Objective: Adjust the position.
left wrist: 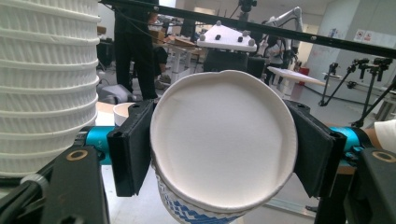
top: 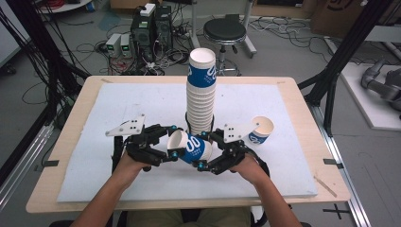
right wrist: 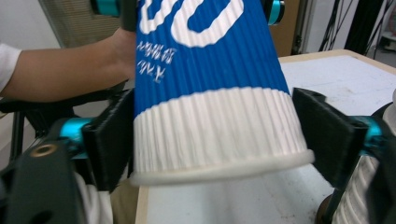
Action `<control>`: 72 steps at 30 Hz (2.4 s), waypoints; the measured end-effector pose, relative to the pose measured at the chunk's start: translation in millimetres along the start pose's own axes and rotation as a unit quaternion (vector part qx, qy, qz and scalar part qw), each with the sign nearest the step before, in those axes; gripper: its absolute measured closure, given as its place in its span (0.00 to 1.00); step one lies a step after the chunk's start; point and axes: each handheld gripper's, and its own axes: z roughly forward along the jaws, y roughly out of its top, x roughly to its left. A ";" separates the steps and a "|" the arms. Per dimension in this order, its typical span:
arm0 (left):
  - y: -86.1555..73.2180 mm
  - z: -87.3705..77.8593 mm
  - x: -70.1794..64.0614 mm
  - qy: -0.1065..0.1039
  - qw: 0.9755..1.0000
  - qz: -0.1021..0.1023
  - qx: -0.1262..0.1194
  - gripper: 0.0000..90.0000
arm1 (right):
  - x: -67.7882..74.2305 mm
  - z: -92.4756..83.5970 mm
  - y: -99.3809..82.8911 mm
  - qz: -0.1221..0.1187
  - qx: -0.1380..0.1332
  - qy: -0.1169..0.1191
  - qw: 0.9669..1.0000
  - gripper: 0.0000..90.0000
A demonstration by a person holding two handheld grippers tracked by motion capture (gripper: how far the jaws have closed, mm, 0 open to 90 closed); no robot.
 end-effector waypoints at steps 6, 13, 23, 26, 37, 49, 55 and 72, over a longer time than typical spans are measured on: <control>-0.2 -0.4 0.5 -0.012 0.999 -0.017 0.039 0.31 | 1.2 -3.2 4.8 -0.005 0.040 0.020 0.999 0.29; 2.4 -1.3 -2.9 0.011 0.992 0.011 0.122 0.15 | 1.4 -11.6 14.2 -0.026 0.105 0.012 0.994 0.29; -1.4 7.5 -5.0 -0.004 0.984 0.022 0.175 0.15 | 9.2 -13.0 39.3 -0.075 0.178 0.010 0.981 0.28; -3.5 9.7 -6.2 -0.012 0.984 0.015 0.178 0.15 | 12.4 -10.0 39.7 -0.080 0.185 0.010 0.979 0.28; -12.2 15.6 -4.4 -0.047 0.978 -0.005 0.201 0.22 | 16.1 -2.7 37.3 -0.088 0.204 0.021 0.975 0.28; -11.2 14.4 -3.0 -0.044 0.980 0.001 0.196 0.26 | 16.9 -0.3 32.8 -0.093 0.244 0.008 0.965 0.28; -11.2 11.1 0.5 -0.042 0.981 0.009 0.191 0.31 | 16.3 0.2 32.7 -0.097 0.228 0.004 0.969 0.22; -11.7 -3.0 7.3 -0.024 0.996 0.006 0.082 0.31 | 1.7 -31.0 28.2 -0.023 0.040 -0.008 0.999 0.15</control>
